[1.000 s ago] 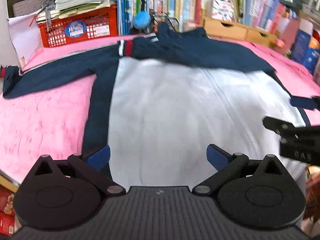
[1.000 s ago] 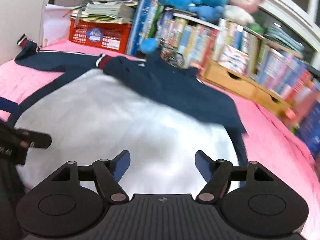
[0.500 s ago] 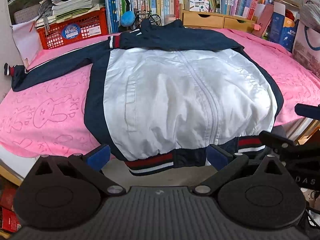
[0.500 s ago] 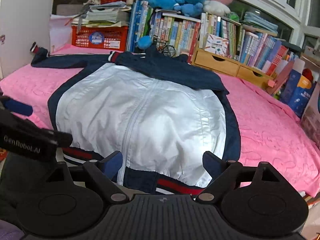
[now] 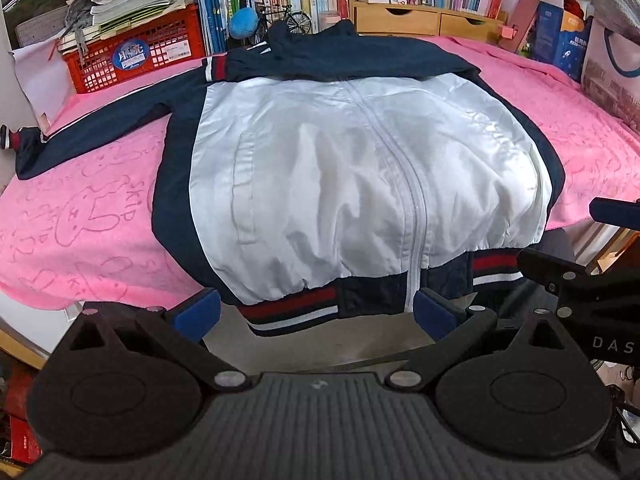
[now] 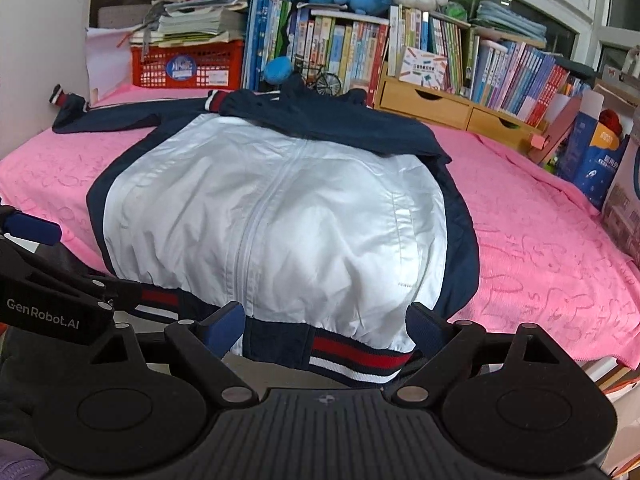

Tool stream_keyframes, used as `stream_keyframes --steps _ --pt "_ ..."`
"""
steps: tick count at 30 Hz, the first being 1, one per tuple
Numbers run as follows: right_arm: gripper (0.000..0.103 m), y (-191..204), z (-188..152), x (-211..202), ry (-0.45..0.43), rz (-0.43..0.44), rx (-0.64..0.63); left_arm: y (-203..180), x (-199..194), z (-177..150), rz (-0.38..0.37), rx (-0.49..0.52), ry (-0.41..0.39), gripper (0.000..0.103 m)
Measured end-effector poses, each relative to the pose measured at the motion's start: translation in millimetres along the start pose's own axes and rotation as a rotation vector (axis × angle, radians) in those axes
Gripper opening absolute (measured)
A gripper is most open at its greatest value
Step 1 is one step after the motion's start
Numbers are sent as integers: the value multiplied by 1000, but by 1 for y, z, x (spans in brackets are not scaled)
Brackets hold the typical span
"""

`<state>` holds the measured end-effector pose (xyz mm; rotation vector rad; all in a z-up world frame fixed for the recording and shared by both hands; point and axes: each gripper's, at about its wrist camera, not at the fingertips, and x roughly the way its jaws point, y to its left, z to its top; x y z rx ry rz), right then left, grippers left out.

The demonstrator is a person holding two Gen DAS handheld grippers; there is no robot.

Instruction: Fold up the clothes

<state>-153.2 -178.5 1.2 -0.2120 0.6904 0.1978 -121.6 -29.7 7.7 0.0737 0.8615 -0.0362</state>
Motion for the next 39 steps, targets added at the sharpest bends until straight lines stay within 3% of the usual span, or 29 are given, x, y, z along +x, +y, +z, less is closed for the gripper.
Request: stream_keyframes --steps 10,14,18,24,28,33,36,37,39 --pt "88 1 -2 2 4 2 1 4 0 0 -6 -7 -11 103" --pt "90 -1 1 8 -68 22 3 29 2 12 2 -43 -136 103" --pt "92 -6 17 35 -148 29 62 83 19 37 158 -140 -251 103" --pt "92 -14 51 85 -195 50 175 207 67 72 469 -354 -271 103" --pt "92 -11 63 112 -174 56 177 290 91 90 594 -471 -281 103" --pt "92 -1 70 135 -149 51 143 349 132 118 696 -479 -326 103" --pt "93 6 73 146 -129 40 120 374 154 135 694 -511 -329 102" --pt "92 8 74 150 -124 38 114 383 160 139 679 -536 -322 95" --pt "93 11 74 154 -123 37 109 400 173 146 649 -585 -305 69"
